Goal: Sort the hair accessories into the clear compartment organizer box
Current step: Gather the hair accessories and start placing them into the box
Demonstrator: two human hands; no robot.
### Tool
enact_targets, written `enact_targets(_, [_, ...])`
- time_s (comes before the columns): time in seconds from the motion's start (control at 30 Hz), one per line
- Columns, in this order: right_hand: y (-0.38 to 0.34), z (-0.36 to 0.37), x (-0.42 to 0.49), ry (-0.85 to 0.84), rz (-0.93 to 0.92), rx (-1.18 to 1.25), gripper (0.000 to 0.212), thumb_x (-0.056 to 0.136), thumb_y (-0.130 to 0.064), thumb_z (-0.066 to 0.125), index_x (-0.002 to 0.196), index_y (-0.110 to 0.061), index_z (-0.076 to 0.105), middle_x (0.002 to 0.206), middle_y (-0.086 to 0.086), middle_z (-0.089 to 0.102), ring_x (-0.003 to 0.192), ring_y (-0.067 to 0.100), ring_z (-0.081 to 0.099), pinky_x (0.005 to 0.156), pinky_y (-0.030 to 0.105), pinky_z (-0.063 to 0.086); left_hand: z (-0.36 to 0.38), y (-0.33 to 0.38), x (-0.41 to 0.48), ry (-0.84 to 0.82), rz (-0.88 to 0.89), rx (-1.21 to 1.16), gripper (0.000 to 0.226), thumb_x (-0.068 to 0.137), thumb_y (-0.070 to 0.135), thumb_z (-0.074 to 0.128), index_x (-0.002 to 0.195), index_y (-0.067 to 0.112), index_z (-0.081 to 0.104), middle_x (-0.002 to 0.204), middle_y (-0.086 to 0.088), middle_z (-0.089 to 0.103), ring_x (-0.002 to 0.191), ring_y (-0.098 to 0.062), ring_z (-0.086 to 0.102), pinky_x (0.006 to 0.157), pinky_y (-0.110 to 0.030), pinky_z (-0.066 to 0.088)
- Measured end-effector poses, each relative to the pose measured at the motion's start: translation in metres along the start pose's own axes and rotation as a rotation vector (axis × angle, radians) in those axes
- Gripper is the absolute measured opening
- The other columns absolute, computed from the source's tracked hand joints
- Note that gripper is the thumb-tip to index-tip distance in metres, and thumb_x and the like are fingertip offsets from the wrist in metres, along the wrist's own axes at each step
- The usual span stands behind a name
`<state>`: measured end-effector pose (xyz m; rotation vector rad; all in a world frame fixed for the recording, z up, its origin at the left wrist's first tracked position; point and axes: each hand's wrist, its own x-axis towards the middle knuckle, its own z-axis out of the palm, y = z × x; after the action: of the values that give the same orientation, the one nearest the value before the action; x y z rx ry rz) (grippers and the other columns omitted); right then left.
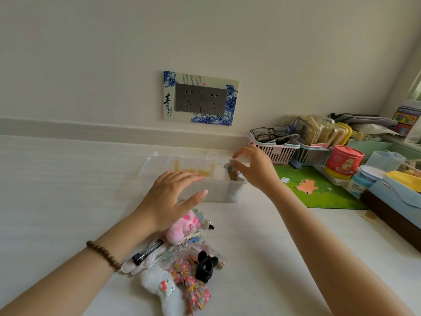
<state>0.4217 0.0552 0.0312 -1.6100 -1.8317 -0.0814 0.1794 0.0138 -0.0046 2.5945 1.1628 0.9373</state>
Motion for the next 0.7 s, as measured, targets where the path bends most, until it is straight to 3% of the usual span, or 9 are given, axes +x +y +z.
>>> enact_targets(0.07, [-0.001,-0.009,-0.005,0.007,-0.061,-0.037,0.042,0.093,-0.046,0.041,0.086,-0.017,0.070,0.093,0.000,0.067,0.092,0.019,0.058,0.093,0.036,0.038,0.000,0.000,0.000,0.004,0.005,-0.007,0.077,0.076,0.078,0.013,0.133,0.035,0.043,0.141,0.015,0.044,0.122,0.011,0.027,0.109,-0.020,0.009])
enact_targets(0.2, [-0.005,-0.011,-0.020,-0.218,-0.109,-0.206,0.086,0.085,-0.062,0.002,0.088,-0.012,0.072,0.098,0.005,0.068,0.105,0.018,0.056,0.111,0.032,0.009,0.000,0.000,0.000,0.009,0.010,-0.007,0.077,0.076,0.078,0.012,0.132,0.036,0.044,0.140,0.014,0.045,0.122,0.009,0.029,0.108,-0.022,0.011])
enact_targets(0.33, [-0.011,-0.004,-0.023,-0.318,-0.108,-0.279,0.072,0.093,-0.053,0.008,0.091,-0.019,0.071,0.115,0.007,0.066,0.131,0.016,0.040,0.117,0.043,-0.001,-0.002,0.001,-0.001,-0.017,-0.018,-0.030,0.073,0.077,0.076,0.015,0.133,0.037,0.043,0.142,0.013,0.044,0.123,0.010,0.027,0.110,-0.021,0.010])
enact_targets(0.43, [-0.016,-0.004,-0.026,-0.290,-0.110,-0.302,0.072,0.092,-0.056,0.008,0.086,-0.020,0.069,0.109,0.004,0.068,0.130,0.015,0.042,0.118,0.044,-0.001,-0.016,0.005,-0.005,-0.060,-0.015,-0.060,0.068,0.075,0.076,0.029,0.131,0.041,0.044,0.142,0.017,0.042,0.128,0.009,0.028,0.110,-0.022,0.019])
enact_targets(0.5, [-0.021,-0.010,-0.032,-0.151,-0.160,-0.264,0.071,0.090,-0.060,0.009,0.088,-0.020,0.067,0.106,-0.002,0.067,0.121,0.014,0.048,0.116,0.040,0.004,-0.034,0.009,-0.009,-0.076,-0.037,-0.133,0.057,0.070,0.072,0.048,0.119,0.044,0.056,0.131,0.024,0.049,0.120,0.011,0.040,0.101,-0.018,0.031])
enact_targets(0.6, [-0.040,-0.018,-0.046,0.076,-0.171,0.072,0.056,0.090,-0.057,0.022,0.093,-0.023,0.067,0.094,-0.012,0.065,0.100,0.010,0.057,0.098,0.031,0.033,-0.056,0.014,-0.015,-0.185,-0.141,-0.285,0.042,0.060,0.065,0.070,0.096,0.044,0.068,0.102,0.021,0.065,0.093,0.001,0.057,0.083,-0.023,0.049])
enact_targets(0.63, [-0.047,-0.019,-0.050,0.069,-0.146,0.251,0.048,0.091,-0.056,0.032,0.091,-0.024,0.068,0.090,-0.015,0.065,0.092,0.006,0.058,0.088,0.029,0.041,-0.059,0.014,-0.016,-0.254,-0.176,-0.289,0.041,0.058,0.062,0.074,0.094,0.045,0.068,0.098,0.022,0.066,0.089,-0.001,0.058,0.079,-0.024,0.051])
enact_targets(0.7, [-0.057,-0.016,-0.058,-0.139,-0.101,0.499,0.034,0.089,-0.048,0.045,0.090,-0.023,0.068,0.088,-0.014,0.067,0.083,0.002,0.060,0.079,0.027,0.048,-0.058,0.012,-0.018,-0.386,-0.224,-0.231,0.046,0.056,0.060,0.077,0.099,0.048,0.065,0.096,0.028,0.064,0.085,0.002,0.059,0.073,-0.019,0.049])
